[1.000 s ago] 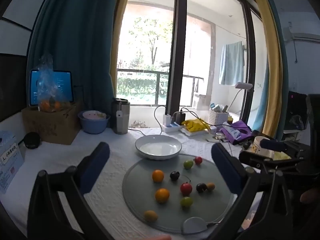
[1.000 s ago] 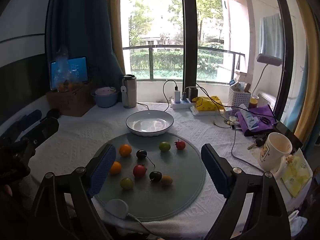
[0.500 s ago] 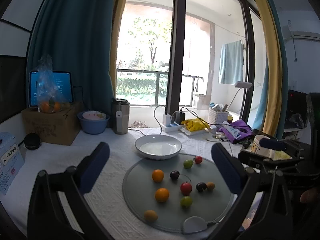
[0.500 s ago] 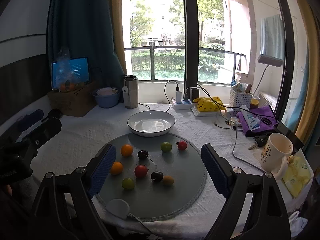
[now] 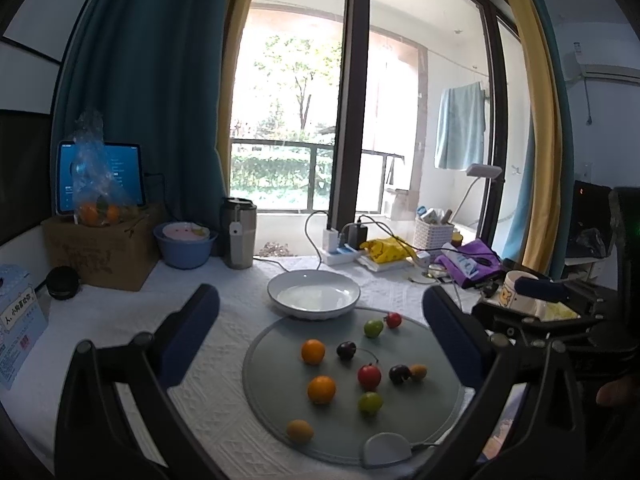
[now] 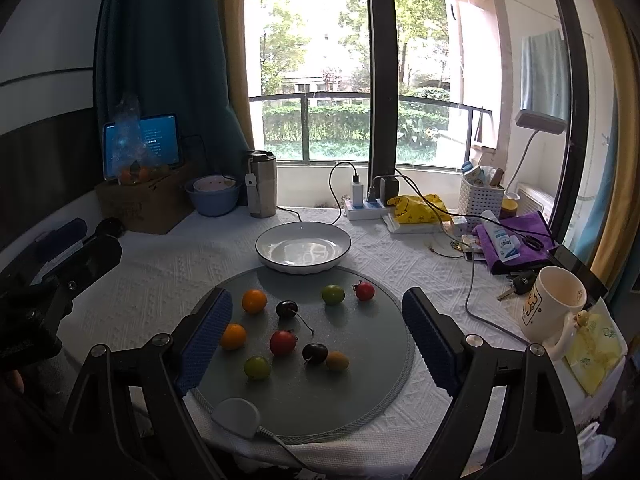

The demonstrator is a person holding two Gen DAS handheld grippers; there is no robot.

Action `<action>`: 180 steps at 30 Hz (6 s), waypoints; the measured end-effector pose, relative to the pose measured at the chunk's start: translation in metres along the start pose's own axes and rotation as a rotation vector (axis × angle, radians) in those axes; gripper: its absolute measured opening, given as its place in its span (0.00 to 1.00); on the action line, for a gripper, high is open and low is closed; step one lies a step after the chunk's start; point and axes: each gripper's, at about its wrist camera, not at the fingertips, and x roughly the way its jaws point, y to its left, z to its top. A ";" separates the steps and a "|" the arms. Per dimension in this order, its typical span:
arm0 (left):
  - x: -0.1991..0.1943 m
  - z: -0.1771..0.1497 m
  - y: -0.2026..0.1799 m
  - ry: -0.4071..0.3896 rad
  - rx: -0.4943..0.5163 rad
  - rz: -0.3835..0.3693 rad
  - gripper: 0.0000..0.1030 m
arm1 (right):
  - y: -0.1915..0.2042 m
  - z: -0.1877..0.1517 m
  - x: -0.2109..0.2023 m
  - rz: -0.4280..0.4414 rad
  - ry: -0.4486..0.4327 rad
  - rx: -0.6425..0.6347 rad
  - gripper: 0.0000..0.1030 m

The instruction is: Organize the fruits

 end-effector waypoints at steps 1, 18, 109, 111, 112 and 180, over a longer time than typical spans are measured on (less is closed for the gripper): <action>0.000 0.000 0.000 0.000 0.000 0.000 1.00 | 0.000 0.000 0.000 -0.002 -0.001 0.000 0.87; -0.002 0.001 -0.001 -0.004 -0.001 -0.005 1.00 | -0.001 0.000 -0.001 -0.005 -0.006 0.004 0.87; 0.106 -0.117 0.014 0.595 0.024 0.010 0.28 | -0.040 -0.078 0.142 0.093 0.353 -0.024 0.27; 0.106 -0.112 0.014 0.584 0.026 0.014 0.28 | -0.042 -0.074 0.140 0.093 0.342 -0.021 0.27; 0.107 -0.109 0.014 0.578 0.025 0.016 0.28 | -0.043 -0.073 0.139 0.091 0.337 -0.020 0.27; 0.378 -0.024 0.075 0.591 -0.057 -0.064 0.28 | -0.029 0.070 0.379 0.232 0.411 -0.056 0.27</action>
